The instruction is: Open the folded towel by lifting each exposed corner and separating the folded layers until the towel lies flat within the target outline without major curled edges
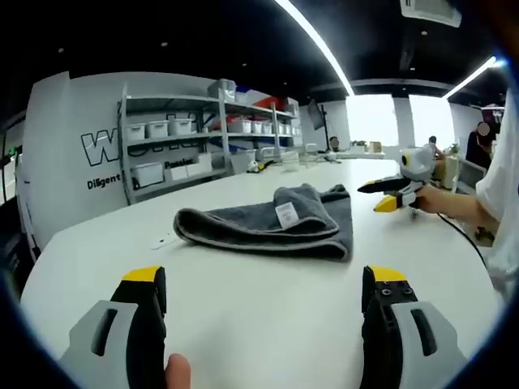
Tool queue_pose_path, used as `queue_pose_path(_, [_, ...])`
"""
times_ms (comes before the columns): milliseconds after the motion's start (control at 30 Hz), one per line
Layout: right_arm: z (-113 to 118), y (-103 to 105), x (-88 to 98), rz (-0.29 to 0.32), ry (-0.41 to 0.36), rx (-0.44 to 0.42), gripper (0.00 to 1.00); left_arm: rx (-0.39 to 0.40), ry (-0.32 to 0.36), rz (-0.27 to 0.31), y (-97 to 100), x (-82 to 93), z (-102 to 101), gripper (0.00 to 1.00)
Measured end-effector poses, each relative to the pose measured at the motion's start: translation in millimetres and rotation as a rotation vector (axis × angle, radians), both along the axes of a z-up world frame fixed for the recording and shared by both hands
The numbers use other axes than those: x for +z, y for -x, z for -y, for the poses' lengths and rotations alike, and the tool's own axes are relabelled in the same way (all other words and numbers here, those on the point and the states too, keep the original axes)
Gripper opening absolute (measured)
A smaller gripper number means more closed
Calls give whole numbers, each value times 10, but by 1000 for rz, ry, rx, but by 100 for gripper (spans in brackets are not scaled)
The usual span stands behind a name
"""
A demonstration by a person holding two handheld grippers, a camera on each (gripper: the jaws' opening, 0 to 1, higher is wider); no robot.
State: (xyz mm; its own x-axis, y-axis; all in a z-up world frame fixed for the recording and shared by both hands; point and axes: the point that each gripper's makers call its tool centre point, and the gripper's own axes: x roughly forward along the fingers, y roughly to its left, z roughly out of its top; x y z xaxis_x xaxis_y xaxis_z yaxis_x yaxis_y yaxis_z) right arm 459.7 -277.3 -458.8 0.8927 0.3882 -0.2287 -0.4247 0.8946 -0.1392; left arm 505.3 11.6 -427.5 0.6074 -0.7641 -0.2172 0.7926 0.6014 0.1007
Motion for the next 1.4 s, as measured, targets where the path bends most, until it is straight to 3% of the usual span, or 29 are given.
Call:
queue_pose_path(167, [-400, -149, 93, 6, 130, 87, 74, 27, 23, 4, -45, 61, -100, 99])
queue_pose_path(300, [-665, -340, 89, 1, 222, 158, 67, 48, 27, 8, -82, 82, -162, 99])
queue_pose_path(533, [-958, -588, 18, -27, 270, 216, 58, 46, 52, 5, -75, 129, -177, 99])
queue_pose_path(667, [-1005, -670, -71, -52, 324, 224, 50, 49, 63, 1, -78, 144, -196, 99])
queue_pose_path(1000, [-1070, -663, -224, -152, 278, 268, 29, 51, 86, -10, -96, 167, -223, 99])
queue_pose_path(1233, [-1073, -615, -231, -175, 310, 291, 10, 57, 80, -19, -123, 139, -239, 99])
queue_pose_path(1400, [-1048, -627, -179, -176, 324, 296, 6, 60, 79, -22, -134, 132, -248, 99])
